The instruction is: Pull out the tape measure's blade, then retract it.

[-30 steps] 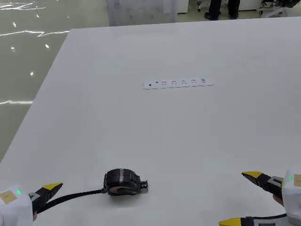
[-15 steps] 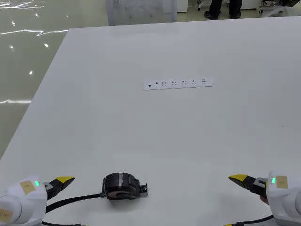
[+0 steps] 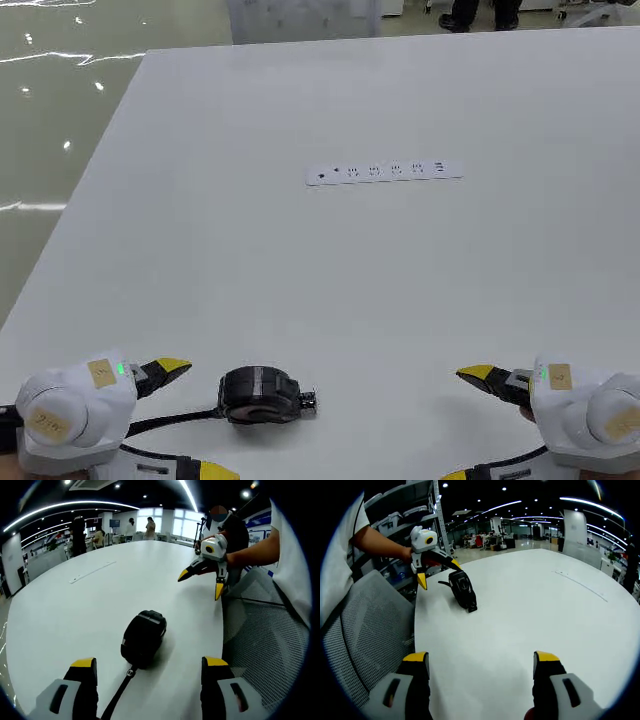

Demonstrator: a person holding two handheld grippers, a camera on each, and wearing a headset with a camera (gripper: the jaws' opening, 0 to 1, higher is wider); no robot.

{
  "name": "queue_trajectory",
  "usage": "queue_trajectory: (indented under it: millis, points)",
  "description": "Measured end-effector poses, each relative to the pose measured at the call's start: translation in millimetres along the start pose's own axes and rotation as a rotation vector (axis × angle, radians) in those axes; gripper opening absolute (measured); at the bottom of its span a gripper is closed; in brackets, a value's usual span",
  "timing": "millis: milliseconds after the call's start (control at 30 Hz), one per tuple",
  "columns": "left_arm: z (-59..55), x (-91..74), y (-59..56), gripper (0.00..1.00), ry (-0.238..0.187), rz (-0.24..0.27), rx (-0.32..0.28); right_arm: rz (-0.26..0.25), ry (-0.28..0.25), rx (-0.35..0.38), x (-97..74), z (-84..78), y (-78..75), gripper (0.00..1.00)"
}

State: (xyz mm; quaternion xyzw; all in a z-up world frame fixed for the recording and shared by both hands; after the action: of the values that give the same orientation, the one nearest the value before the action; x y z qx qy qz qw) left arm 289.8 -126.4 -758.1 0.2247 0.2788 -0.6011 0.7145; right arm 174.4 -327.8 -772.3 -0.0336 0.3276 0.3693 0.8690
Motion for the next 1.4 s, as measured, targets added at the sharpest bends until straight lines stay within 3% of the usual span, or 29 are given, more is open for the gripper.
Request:
queue_trajectory:
  millis: [500,667,867,1233,1300,1400]
  points:
    - [1.9,26.7,4.5,0.75,0.022,-0.051,0.032,0.038,-0.005,0.007,14.6,5.4,2.2,0.87]
    - [8.3,28.5,2.6,0.7,-0.009,-0.086,0.019,0.045,-0.005,0.009,16.3,6.8,3.4,0.87]
    - [8.9,33.4,7.8,0.67,-0.01,-0.079,0.036,0.048,-0.004,0.014,17.3,7.6,2.7,0.87]
    - [9.4,39.0,4.7,0.55,-0.007,-0.104,0.074,0.052,-0.003,0.015,20.1,8.0,1.3,0.87]
    - [7.0,39.8,5.1,0.47,-0.001,-0.108,0.122,0.053,-0.002,0.017,20.7,8.2,1.3,0.87]
    - [7.0,40.9,4.5,0.42,-0.002,-0.114,0.105,0.055,0.001,0.019,22.1,7.6,1.5,0.87]
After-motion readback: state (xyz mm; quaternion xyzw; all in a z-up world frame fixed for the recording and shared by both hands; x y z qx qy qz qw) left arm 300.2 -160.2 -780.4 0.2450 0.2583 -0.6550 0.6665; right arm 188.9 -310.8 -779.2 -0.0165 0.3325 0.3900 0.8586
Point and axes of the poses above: the centre of the closed fingertips' face, and the gripper's own axes: x roughly forward along the fingers, y roughly to its left, z roughly out of its top, the point moved 1 cm from there along -x, roughly backward along the fingers, and after that the axes turned 5 degrees about z, right-handed, at the moved point
